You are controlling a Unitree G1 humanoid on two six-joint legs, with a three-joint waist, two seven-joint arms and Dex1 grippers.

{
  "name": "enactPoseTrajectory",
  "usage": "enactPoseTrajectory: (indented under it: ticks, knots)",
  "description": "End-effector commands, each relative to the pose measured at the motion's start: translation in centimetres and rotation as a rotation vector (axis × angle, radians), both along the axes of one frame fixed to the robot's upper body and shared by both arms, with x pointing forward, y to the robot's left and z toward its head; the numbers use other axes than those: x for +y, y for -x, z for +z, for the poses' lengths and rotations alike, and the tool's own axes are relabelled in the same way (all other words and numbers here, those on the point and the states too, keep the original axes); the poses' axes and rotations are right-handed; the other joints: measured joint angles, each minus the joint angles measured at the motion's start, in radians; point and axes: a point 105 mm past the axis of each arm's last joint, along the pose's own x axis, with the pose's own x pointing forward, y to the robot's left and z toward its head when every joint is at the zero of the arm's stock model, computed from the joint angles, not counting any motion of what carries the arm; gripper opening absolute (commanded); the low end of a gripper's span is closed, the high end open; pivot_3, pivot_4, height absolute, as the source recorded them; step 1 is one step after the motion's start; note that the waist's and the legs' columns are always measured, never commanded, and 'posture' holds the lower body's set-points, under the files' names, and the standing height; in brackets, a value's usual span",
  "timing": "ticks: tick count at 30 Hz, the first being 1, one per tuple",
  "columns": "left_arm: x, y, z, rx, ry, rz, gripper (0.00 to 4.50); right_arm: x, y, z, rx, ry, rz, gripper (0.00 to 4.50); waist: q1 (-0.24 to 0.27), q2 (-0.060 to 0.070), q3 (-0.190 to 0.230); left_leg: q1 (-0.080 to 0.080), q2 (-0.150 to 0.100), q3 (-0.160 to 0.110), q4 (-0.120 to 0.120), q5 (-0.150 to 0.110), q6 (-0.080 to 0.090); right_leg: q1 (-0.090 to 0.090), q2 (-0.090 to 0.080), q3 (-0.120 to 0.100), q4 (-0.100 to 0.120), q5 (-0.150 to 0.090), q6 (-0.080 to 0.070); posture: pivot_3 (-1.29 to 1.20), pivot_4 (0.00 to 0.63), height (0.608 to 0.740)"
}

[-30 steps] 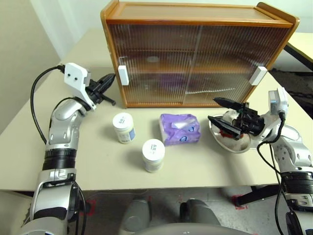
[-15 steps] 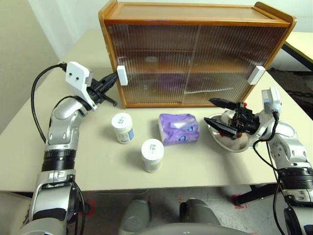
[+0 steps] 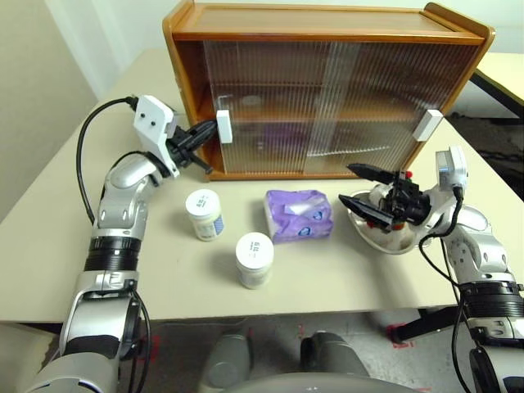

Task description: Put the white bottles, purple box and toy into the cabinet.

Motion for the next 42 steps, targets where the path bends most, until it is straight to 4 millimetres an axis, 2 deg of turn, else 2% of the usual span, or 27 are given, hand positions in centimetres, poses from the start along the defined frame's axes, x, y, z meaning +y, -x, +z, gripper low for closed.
enactPoseTrajectory:
  ticks: [1, 8, 15, 20, 25, 42]
  knots:
    - [-1.2, 0.0, -0.3, 0.016, -0.019, -0.041, 0.03, -0.5, -0.1, 0.2, -0.014, -0.032, -0.030, 4.50, -0.002, 0.000, 0.000, 0.000, 0.000, 0.000, 0.000, 0.000, 0.000, 0.000, 0.000, 0.000, 0.000, 0.000, 0.000, 0.07, 0.000, 0.740]
    - [-3.5, 0.0, -1.1, 0.037, -0.012, -0.096, 0.03, -0.9, 0.0, 0.1, -0.021, -0.053, -0.050, 4.50, -0.007, 0.000, 0.000, 0.000, 0.000, 0.000, 0.000, 0.000, 0.000, 0.000, 0.000, 0.000, 0.000, 0.000, 0.000, 0.05, 0.000, 0.740]
    - [-5.7, -0.3, -0.8, 0.035, -0.006, -0.158, 0.03, -0.7, 0.2, 0.1, -0.032, -0.066, -0.070, 4.50, -0.027, 0.000, 0.000, 0.000, 0.000, 0.000, 0.000, 0.000, 0.001, 0.000, 0.001, 0.001, 0.000, 0.000, 0.000, 0.03, 0.000, 0.740]
    - [-6.4, -0.5, -0.7, 0.037, -0.010, -0.185, 0.03, -0.7, -0.2, 0.9, -0.052, -0.127, -0.124, 4.50, -0.050, 0.000, 0.000, 0.000, 0.000, 0.000, 0.000, 0.000, 0.001, 0.000, 0.001, 0.003, 0.000, 0.000, 0.000, 0.03, 0.000, 0.740]
    - [-7.1, -1.0, -0.4, 0.033, -0.008, -0.207, 0.03, -0.1, -0.1, 0.8, -0.050, -0.144, -0.134, 4.50, -0.069, 0.000, 0.000, 0.000, 0.000, 0.000, 0.000, 0.001, 0.001, 0.000, 0.001, 0.003, 0.001, 0.000, 0.001, 0.01, 0.000, 0.740]
    - [-10.5, -1.6, -0.6, 0.041, -0.024, -0.326, 0.03, 0.0, 0.8, 0.8, -0.044, -0.181, -0.164, 4.50, -0.088, 0.000, 0.000, 0.000, -0.001, 0.000, 0.001, 0.001, 0.001, 0.001, 0.002, 0.006, 0.001, -0.001, 0.003, -0.07, 0.000, 0.740]
